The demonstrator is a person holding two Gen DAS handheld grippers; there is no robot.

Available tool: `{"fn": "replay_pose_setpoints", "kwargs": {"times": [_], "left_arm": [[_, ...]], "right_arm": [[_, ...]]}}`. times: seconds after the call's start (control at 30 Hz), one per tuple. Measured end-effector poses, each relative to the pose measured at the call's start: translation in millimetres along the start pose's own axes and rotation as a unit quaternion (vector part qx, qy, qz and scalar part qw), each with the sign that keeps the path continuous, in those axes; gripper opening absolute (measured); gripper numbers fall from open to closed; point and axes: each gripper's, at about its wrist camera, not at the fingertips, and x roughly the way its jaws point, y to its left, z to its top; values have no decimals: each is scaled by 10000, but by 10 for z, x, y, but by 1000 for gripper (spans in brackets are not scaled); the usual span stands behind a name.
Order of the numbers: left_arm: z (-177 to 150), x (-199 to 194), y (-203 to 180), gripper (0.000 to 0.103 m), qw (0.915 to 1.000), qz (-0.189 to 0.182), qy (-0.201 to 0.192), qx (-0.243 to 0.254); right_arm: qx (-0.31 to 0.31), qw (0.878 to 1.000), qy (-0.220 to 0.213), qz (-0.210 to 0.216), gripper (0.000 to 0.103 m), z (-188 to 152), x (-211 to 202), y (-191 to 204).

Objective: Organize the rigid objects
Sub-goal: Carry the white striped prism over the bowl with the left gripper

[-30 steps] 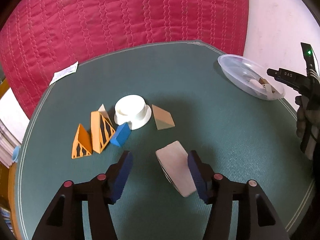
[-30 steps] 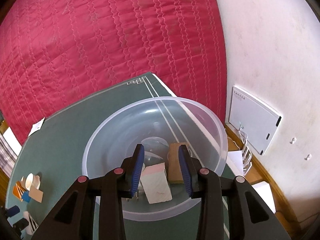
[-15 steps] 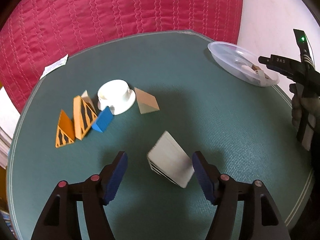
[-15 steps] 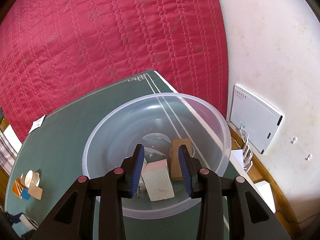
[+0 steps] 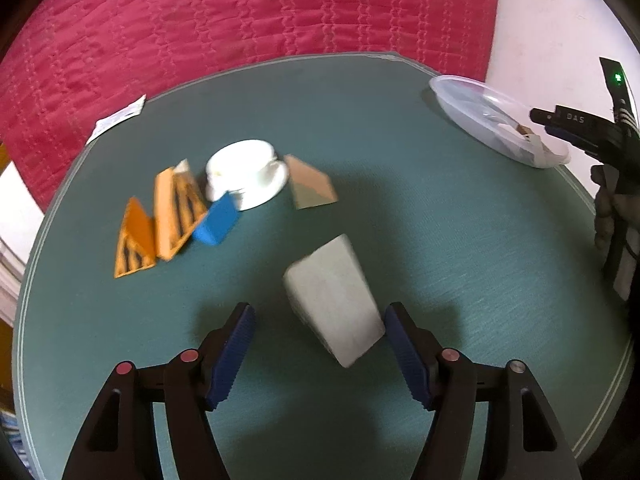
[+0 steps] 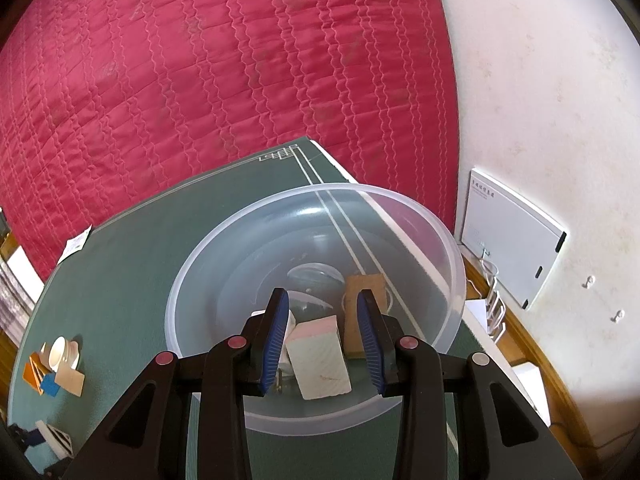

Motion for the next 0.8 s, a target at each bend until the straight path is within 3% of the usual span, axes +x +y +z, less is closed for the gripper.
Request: {"fn": "replay_pose_setpoints", "kwargs": {"times": [0.2, 0.37, 0.47, 0.5, 0.6, 0.8], "left_arm": [[-75, -53, 143, 74, 9997, 137, -14, -177], [4, -24, 12, 73, 9999, 73, -115, -22], [74, -1, -103, 61, 9996, 43, -220, 182], [88, 18, -111, 48, 9995, 29, -207, 224], [108, 32, -118, 31, 9995, -42, -186, 260], [144, -29, -186, 31, 9992, -51, -219, 323]], "right_arm": [[-26, 10000, 11, -4, 37, -27, 7, 26], [-51, 10000, 9, 11, 37, -36, 4, 37], [-42, 10000, 22, 16, 37, -32, 4, 34], [-43, 10000, 23, 20, 37, -31, 4, 34], [-50, 10000, 13, 18, 37, -31, 3, 34], [27, 9999, -84, -49, 37, -30, -25, 32]]}}
